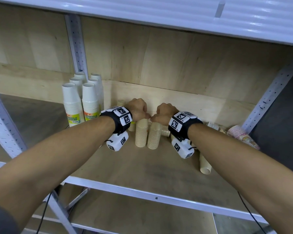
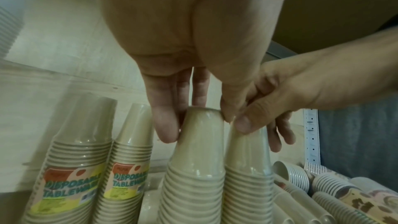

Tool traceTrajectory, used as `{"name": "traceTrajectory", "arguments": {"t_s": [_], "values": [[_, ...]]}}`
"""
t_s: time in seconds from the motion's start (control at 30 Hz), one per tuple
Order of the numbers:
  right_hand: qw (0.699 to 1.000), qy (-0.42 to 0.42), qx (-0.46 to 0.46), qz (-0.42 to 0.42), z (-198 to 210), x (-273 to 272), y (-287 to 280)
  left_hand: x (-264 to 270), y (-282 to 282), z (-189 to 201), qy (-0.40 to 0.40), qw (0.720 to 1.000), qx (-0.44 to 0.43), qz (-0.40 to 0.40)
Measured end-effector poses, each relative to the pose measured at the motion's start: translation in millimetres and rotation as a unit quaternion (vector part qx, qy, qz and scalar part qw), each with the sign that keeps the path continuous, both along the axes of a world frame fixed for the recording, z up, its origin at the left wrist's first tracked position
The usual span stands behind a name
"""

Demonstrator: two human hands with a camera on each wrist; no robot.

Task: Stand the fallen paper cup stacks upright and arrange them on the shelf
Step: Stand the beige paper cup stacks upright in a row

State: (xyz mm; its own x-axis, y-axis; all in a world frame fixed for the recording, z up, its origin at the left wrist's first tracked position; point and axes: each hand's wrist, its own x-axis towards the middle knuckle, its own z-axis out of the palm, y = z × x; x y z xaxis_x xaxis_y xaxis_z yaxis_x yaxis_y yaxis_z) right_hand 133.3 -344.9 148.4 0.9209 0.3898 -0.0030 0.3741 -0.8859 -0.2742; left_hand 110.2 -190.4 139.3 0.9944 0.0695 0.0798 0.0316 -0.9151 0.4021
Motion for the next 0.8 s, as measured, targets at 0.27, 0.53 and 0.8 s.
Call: {"name": "traceTrajectory", "arguments": {"t_s": [0.27,0.53,0.8], "values": [[1.0,0.018,-0.014,0.019,2.2,-2.0,2.6,-1.5,-7.3,4.8,0.015,0.998,0.005,-0.055],[1.0,0.014,-0.004,-0.001,-0.4,0.9,2.3,1.1,-6.6,5.6,0.014,1.0,0.006,-0.026],[1.0,-0.003,-0.009,0.004,-1.2,3.6,1.5,1.5,-8.1,5.7,0.009,0.999,0.026,-0.04]]}}
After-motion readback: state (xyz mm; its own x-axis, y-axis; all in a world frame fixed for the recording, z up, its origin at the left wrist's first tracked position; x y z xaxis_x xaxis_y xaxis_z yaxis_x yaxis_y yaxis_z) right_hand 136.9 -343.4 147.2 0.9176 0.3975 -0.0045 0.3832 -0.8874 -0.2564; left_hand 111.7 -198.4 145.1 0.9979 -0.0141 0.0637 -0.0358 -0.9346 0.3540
